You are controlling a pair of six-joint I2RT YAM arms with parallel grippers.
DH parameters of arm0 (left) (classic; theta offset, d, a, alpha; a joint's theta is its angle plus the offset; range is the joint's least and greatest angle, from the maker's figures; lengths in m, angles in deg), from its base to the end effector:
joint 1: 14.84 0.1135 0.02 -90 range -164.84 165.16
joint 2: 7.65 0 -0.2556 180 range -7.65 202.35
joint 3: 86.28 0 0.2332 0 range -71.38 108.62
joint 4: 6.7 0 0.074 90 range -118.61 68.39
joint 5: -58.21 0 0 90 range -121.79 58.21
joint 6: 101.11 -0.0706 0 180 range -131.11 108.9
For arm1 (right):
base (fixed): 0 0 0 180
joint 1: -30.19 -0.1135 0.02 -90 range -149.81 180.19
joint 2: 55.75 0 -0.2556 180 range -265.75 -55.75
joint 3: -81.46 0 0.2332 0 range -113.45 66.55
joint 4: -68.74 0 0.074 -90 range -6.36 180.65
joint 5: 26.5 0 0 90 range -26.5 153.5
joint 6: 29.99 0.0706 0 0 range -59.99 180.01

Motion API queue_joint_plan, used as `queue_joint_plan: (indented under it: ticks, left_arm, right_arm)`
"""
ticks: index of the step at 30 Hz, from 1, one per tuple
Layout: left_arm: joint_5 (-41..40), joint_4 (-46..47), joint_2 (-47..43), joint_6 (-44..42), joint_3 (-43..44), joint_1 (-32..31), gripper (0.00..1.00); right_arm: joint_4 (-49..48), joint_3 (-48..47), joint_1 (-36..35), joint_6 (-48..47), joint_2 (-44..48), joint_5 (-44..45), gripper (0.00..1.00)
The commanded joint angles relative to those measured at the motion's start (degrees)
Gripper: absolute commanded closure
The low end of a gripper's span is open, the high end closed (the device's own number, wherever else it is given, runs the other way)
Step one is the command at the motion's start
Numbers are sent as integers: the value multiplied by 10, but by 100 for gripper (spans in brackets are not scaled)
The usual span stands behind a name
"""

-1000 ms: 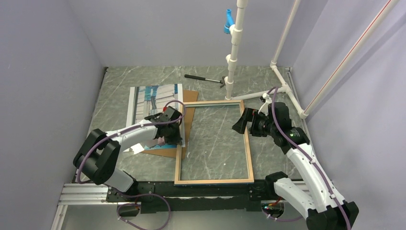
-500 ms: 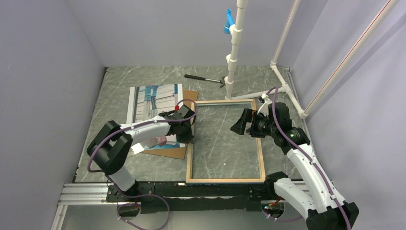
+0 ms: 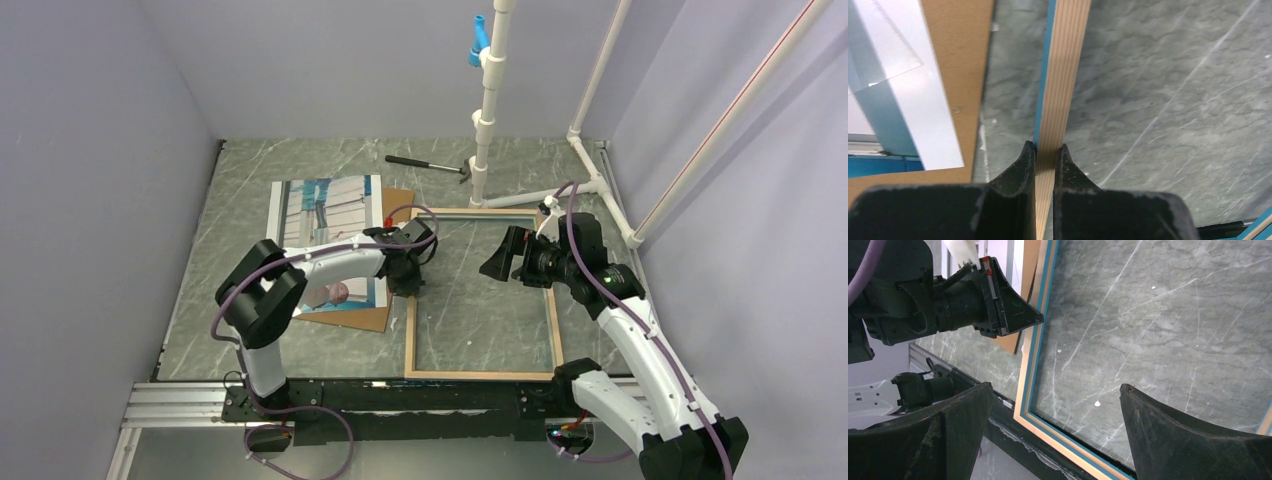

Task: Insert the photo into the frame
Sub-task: Turn over the photo frame at the center of the board.

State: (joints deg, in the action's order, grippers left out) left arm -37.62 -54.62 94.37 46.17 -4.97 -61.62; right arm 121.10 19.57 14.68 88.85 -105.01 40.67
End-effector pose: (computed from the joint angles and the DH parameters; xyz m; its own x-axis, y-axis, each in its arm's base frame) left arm 0.2407 -0.2457 0.1467 -0.9333 -0.2290 -0.2765 -0.1584 0.9538 -0.2554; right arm 0.1735 0.0766 0.2693 -0.7971 0.2402 -0.5541 -0.1707 0.7905 0.5882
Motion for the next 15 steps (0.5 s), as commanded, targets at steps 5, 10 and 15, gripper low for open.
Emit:
queue_joint_plan:
  ticks: [5,10,15]
  left_arm:
    - [-78,54,27,113,78,-13,100]
    - [-64,92,12,94,43,-12,86]
    - [-69,86,-13,82,21,-12,43]
  right_arm:
    - [-26,0,1,4,-15,-12,0]
    - [-23,8,2,-3,-20,1,0]
    - [-25,17,1,-6,-23,6,0]
